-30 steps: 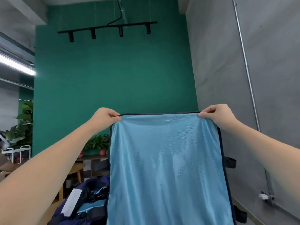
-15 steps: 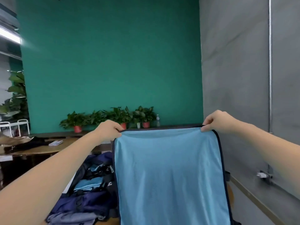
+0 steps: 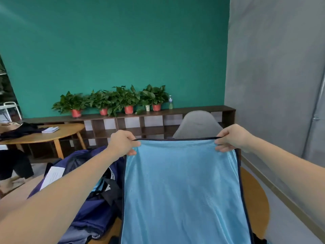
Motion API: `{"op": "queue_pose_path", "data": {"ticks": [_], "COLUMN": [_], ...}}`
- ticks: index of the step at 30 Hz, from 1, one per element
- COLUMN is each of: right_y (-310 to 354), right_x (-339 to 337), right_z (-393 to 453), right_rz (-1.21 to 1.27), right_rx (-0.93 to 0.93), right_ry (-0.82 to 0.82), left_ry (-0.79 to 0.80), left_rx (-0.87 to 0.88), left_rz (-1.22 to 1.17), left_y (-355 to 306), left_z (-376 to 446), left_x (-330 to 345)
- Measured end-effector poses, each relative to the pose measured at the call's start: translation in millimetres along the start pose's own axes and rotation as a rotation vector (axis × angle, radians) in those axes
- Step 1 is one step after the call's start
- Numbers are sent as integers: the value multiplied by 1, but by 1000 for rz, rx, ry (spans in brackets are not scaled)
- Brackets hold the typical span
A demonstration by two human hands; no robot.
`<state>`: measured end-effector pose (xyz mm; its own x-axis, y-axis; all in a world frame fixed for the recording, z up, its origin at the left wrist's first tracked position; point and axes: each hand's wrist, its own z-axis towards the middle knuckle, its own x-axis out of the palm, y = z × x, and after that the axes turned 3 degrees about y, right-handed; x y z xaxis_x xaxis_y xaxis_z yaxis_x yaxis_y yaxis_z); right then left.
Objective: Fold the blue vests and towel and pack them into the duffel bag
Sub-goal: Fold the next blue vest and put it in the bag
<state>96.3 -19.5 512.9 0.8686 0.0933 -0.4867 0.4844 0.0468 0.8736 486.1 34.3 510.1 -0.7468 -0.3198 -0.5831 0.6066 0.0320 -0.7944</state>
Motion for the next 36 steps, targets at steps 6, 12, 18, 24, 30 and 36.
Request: {"op": "queue_pose_path", "data": {"ticks": [6, 12, 18, 24, 30, 36], "right_y": [-47, -54, 18, 94, 109, 46], "right_x": [27, 27, -12, -51, -56, -28], "right_z": [80, 148, 174, 128, 48, -48], "right_rz": [-47, -270, -294, -176, -113, -120], "right_rx": [90, -33, -312, -598, -707, -592], "right_ry": [10, -97, -372, -539, -563, -438], "left_ry": [107, 129, -125, -407, -523, -401], "left_rx": [-30, 88, 355, 530, 613, 612], "left_rz": [181, 324, 348, 212, 232, 298], "left_y": [43, 42, -38, -114, -122, -57], "left_z": [77, 153, 195, 167, 85, -27], "left_x": [58, 76, 35, -44, -74, -49]}}
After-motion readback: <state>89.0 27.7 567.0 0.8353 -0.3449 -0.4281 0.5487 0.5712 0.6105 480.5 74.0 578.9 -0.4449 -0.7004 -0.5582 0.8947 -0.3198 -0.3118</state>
